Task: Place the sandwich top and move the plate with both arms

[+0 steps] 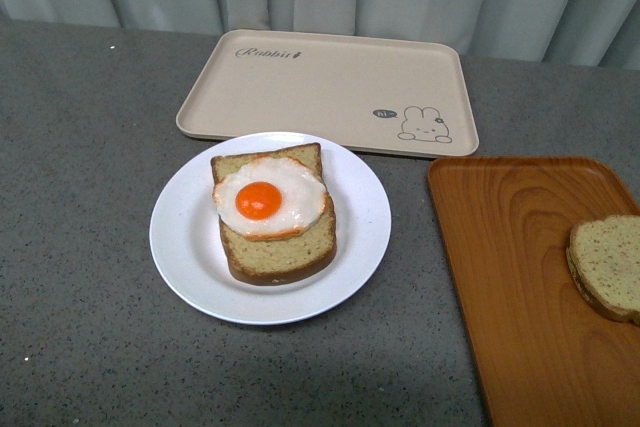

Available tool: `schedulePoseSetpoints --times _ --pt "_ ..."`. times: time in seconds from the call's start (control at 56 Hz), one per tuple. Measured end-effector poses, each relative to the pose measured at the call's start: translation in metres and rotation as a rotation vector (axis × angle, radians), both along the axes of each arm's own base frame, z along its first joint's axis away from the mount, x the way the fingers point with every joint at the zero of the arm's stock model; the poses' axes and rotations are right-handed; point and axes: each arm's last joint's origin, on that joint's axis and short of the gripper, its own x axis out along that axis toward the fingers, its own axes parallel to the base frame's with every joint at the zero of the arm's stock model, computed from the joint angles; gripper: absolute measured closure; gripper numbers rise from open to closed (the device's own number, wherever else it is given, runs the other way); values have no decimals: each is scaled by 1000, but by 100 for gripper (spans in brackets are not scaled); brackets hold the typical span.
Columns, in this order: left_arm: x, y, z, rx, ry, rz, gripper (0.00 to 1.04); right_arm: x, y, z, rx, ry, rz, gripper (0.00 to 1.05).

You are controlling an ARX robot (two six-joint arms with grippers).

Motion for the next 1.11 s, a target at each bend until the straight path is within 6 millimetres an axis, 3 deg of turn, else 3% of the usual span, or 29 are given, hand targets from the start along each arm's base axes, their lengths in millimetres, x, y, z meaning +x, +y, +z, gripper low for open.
schedulePoseSetpoints --times 1.106 --pt "0 0 0 0 0 0 6 0 0 0 0 0 0 9"
